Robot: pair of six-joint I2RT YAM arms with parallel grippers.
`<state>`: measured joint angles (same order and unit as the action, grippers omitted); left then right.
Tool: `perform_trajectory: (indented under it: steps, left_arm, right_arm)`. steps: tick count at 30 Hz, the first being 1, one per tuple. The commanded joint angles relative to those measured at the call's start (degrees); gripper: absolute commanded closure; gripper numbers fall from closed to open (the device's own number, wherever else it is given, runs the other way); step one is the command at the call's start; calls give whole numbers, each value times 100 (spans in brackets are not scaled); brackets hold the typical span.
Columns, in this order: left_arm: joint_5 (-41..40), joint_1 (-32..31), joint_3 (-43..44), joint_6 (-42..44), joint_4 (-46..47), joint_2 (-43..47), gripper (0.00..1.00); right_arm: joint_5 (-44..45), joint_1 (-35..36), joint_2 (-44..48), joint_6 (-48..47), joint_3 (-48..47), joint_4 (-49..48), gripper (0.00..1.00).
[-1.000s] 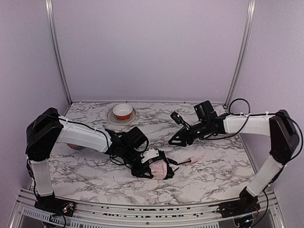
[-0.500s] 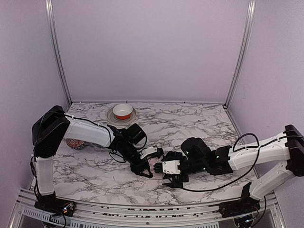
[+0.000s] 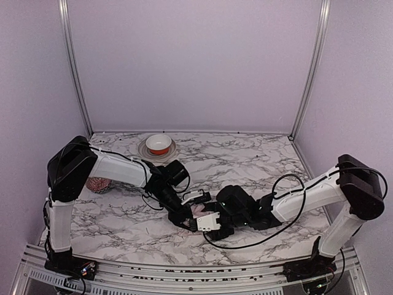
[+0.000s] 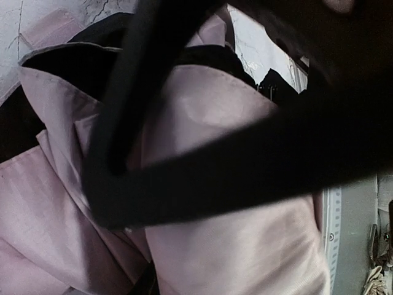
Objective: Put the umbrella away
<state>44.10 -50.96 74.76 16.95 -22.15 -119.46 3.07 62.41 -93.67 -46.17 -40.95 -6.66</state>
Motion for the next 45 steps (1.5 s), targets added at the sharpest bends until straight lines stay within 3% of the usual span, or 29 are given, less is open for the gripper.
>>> perform_trajectory:
  steps: [1, 2, 5, 10, 13, 14, 19, 23, 27, 32, 36, 42, 45]
  left_arm:
    - [-322, -35, -213, -176, -1174, -559, 100]
    - [-345, -3, -215, -226, -1112, -522, 100]
    - [-491, 139, -224, -462, -805, -367, 87]
    - [-983, 336, -757, -1019, 586, 478, 35]
    - [-1064, 367, -1258, -1102, 1672, 1238, 6]
    - [-1197, 367, -1520, -1138, 2112, 1531, 2]
    - [-1976, 353, -3279, -933, 4523, 3435, 1]
    - [-2851, 17, -4034, -56, 4690, 4422, 1]
    - [-4059, -873, -4512, 1307, 4593, 4881, 9]
    - [-4574, -1477, -4324, 2074, 4225, 4502, 9]
    - [-5242, -1774, -3840, 2462, 4055, 3601, 2]
    - [-5753, -1765, -3078, 2298, 3973, 2372, 1]
    - [-5641, -1685, -2886, 2070, 3685, 2088, 1]
  right_arm:
    - [104, 62, -239, 150, -203, 95, 31]
    - [75, 62, -242, 184, -195, 151, 38]
    - [-29, 61, -194, 284, -194, 332, 55]
    - [-120, 63, -161, 418, -187, 645, 74]
    - [-114, 48, -177, 450, -171, 836, 78]
    - [-118, 31, -185, 473, -175, 892, 80]
    - [-896, -273, -270, 779, -376, 1479, 84]
    - [-1706, -634, -546, 1176, -774, 2142, 86]
    - [-2620, -945, -936, 1463, -1234, 2871, 84]
    - [-3551, -1273, -1530, 1575, -1768, 3664, 85]
    - [-3849, -1293, -1828, 1442, -1998, 4042, 85]
    - [-3878, -1342, -1967, 1312, -2164, 4120, 85]
    - [-3925, -1379, -2001, 1242, -2266, 4151, 85]
